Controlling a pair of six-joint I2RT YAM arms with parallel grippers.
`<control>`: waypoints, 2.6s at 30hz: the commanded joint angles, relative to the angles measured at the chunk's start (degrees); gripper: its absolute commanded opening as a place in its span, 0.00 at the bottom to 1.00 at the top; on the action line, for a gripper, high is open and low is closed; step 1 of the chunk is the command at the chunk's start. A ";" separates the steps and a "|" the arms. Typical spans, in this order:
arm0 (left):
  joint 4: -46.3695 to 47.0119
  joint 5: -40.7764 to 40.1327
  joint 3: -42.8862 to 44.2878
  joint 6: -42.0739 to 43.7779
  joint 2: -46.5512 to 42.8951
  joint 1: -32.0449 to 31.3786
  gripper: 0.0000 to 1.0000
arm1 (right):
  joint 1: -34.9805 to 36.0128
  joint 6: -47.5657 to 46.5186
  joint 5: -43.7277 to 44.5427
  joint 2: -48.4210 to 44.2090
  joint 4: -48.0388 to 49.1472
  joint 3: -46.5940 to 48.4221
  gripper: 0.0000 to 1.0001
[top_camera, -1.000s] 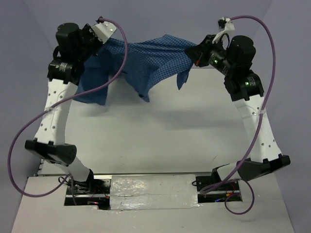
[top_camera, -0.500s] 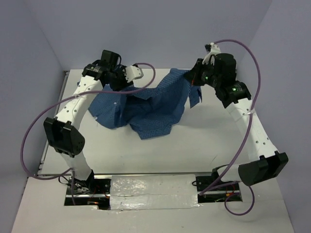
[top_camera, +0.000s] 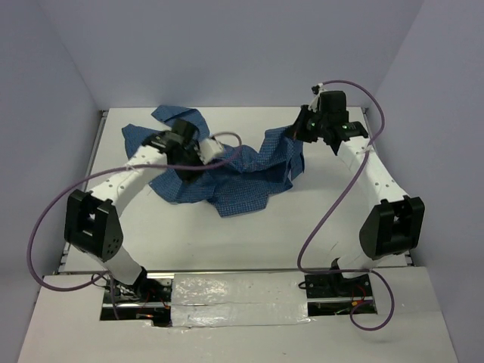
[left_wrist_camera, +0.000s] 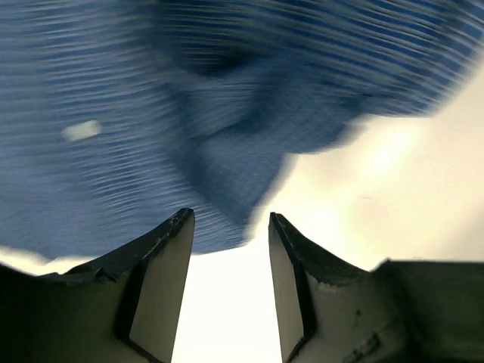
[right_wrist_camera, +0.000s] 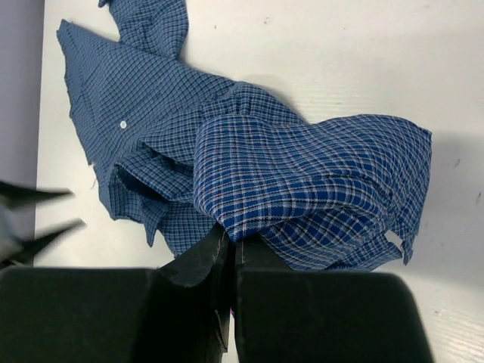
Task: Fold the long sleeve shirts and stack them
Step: Flatten the shirt out
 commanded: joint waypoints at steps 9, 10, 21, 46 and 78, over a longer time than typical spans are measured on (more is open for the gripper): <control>10.18 -15.53 -2.06 -14.76 9.20 -12.97 0.58 | -0.64 1.16 0.93 -2.00 5.26 -4.16 0.00; 10.53 -15.27 -2.66 -14.94 9.38 -12.97 0.58 | -0.72 1.25 1.19 -2.35 5.70 -4.60 0.00; 10.98 -2.01 -4.78 -19.25 10.71 -12.97 0.57 | -1.52 -0.68 3.21 -0.95 3.51 -0.39 0.00; 6.06 -11.67 -8.30 -15.39 6.13 -8.93 0.00 | -6.70 -1.30 3.57 -2.79 3.51 -2.59 0.00; 25.94 1.57 23.46 10.52 -5.35 14.01 0.00 | -16.99 -9.02 -16.05 -13.18 25.29 8.79 0.00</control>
